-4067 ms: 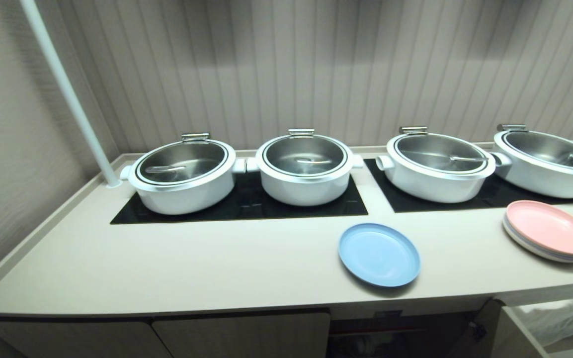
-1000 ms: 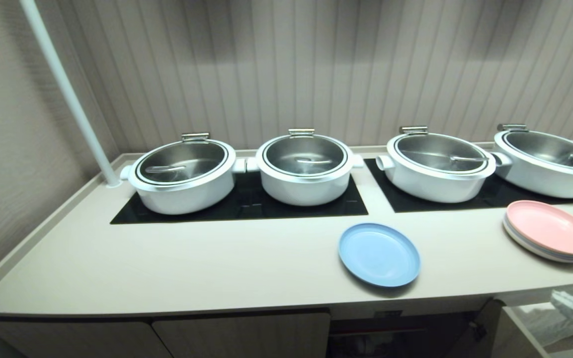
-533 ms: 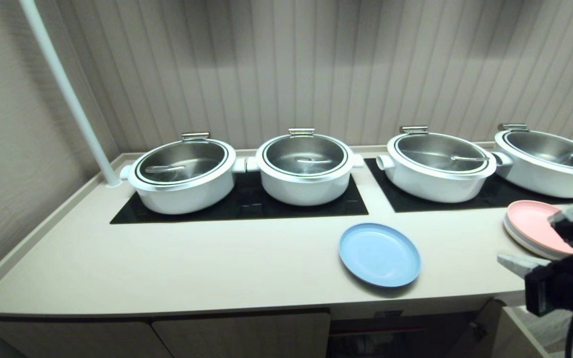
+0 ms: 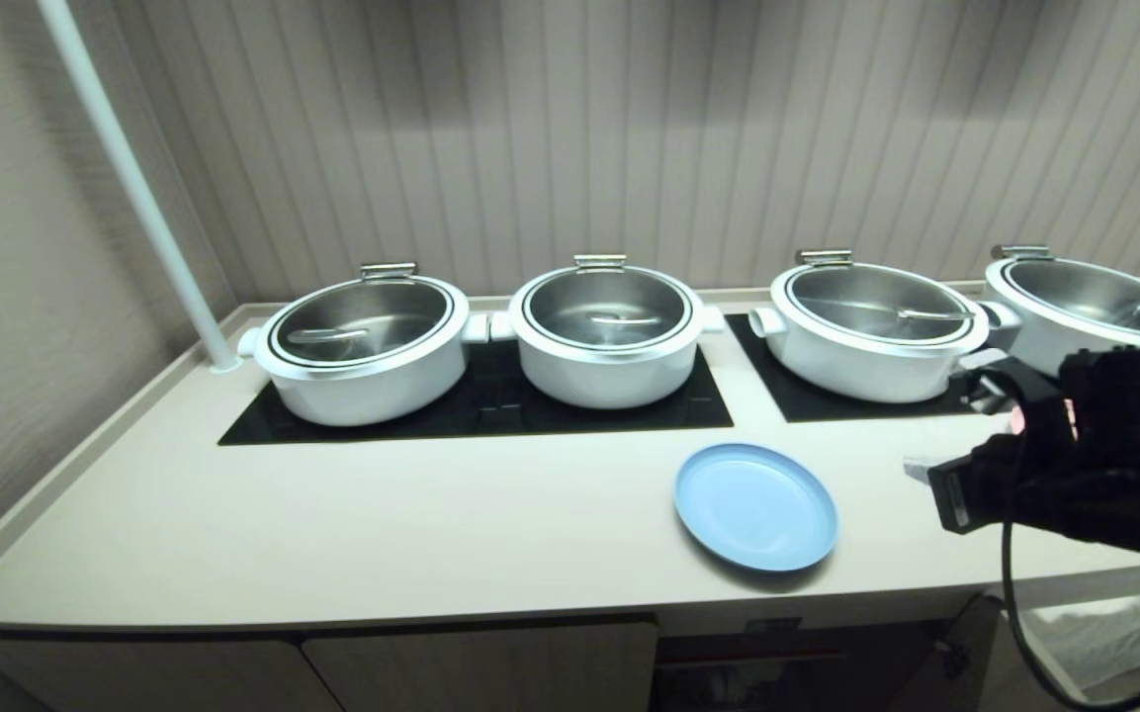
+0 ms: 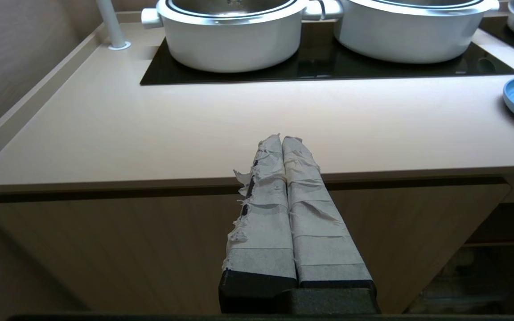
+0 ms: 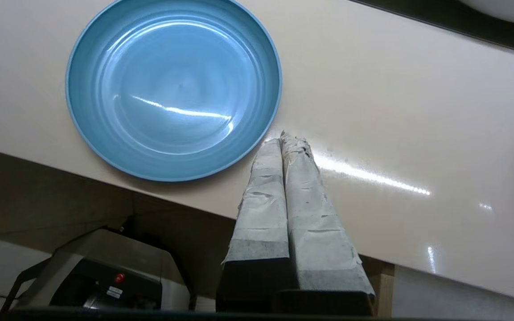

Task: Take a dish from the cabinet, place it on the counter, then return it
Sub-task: Pick up the plate from the table

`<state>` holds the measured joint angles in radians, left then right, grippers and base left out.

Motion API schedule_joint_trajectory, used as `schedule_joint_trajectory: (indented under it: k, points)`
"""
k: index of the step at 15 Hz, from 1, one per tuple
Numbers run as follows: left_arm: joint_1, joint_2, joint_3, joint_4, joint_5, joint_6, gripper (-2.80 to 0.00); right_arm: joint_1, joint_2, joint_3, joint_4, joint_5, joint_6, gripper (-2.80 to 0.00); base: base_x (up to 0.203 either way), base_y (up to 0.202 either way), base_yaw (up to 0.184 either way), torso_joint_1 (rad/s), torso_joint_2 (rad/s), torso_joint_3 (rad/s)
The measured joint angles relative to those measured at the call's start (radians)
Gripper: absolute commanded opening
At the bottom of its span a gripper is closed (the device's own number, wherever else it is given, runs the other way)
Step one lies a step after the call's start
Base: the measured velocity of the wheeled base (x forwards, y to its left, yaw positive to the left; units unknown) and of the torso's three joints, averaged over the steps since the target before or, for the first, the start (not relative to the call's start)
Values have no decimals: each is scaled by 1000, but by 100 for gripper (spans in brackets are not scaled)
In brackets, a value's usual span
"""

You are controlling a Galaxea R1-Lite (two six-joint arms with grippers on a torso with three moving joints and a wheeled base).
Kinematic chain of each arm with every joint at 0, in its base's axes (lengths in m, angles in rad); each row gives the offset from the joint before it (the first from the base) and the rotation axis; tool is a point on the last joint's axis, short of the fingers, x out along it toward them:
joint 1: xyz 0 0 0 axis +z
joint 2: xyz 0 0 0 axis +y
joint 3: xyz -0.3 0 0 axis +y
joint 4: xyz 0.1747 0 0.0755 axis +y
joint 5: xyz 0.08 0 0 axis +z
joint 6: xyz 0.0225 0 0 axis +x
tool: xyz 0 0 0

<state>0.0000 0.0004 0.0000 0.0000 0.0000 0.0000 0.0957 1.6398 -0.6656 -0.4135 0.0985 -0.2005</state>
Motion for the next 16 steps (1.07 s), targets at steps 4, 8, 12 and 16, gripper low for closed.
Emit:
schedule_joint_trajectory:
  k: [4,8,12,16]
  points:
    - [0,0,0,0,0,0,-280,0,107,-236,265,1,1,-280,0,0,0,0,0,0]
    - [0,0,0,0,0,0,-280,0,221,-434,473,-1,1,-280,0,0,0,0,0,0]
    - [0,0,0,0,0,0,-280,-1,294,-581,659,-1,0,-280,0,0,0,0,0,0]
    - [0,0,0,0,0,0,-280,4,367,-740,849,-1,-2,-280,0,0,0,0,0,0]
